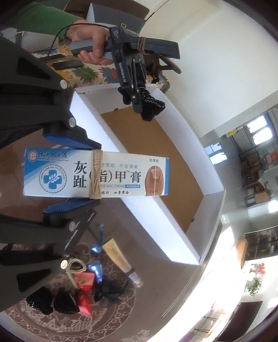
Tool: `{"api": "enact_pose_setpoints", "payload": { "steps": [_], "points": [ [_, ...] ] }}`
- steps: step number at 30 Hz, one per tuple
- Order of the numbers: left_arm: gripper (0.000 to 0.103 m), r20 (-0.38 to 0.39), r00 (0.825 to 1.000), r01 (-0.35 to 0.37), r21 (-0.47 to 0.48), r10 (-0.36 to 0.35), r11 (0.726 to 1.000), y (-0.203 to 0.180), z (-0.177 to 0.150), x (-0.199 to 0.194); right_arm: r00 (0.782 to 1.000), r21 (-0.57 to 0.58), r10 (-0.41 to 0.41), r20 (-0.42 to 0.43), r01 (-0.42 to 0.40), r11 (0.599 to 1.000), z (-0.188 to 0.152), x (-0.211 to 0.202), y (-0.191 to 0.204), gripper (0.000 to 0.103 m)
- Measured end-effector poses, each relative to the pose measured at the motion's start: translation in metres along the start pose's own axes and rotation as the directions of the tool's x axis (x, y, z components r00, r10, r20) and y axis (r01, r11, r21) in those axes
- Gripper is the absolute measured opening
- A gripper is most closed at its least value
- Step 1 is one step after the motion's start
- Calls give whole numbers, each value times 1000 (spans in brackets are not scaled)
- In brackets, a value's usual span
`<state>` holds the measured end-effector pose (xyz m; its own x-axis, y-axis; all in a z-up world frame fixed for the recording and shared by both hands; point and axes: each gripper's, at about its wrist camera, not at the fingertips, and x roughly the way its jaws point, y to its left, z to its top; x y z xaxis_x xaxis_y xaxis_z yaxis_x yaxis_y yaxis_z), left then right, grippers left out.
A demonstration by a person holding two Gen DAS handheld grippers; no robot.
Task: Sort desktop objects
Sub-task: 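Lift and carry the mitten and ointment box over the cardboard bin with both tools, then open the left tool to drop the mitten while the right tool releases the ointment box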
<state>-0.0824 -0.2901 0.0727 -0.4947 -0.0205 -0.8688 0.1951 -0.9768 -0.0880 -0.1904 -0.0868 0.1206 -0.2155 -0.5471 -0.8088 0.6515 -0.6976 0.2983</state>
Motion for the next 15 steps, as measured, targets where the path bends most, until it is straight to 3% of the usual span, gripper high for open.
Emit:
{"api": "enact_pose_setpoints", "payload": {
  "steps": [5, 8, 9, 11, 12, 15],
  "points": [
    [41, -42, 999, -27, -45, 25, 999, 15, 5, 30, 1000, -24, 14, 3, -14, 1000, 57, 74, 48, 44],
    [44, -72, 995, -77, -56, 73, 995, 16, 6, 48, 999, -51, -47, -23, 46, 998, 66, 118, 64, 46],
    [48, -90, 993, -87, -59, 82, 994, 18, 5, 53, 996, -63, -71, -57, 68, 996, 66, 133, 66, 49],
    [67, -139, 984, -119, -60, 110, 991, 17, 4, 65, 985, -118, -137, -101, 125, 985, 63, 152, 72, 80],
    [79, -171, 977, -140, -56, 129, 989, 18, 3, 71, 981, -156, -172, -95, 156, 975, 61, 157, 73, 81],
    [81, -194, 970, -160, -56, 147, 986, 17, 6, 74, 968, -179, -231, -96, 211, 961, 57, 162, 62, 82]
  ]
}}
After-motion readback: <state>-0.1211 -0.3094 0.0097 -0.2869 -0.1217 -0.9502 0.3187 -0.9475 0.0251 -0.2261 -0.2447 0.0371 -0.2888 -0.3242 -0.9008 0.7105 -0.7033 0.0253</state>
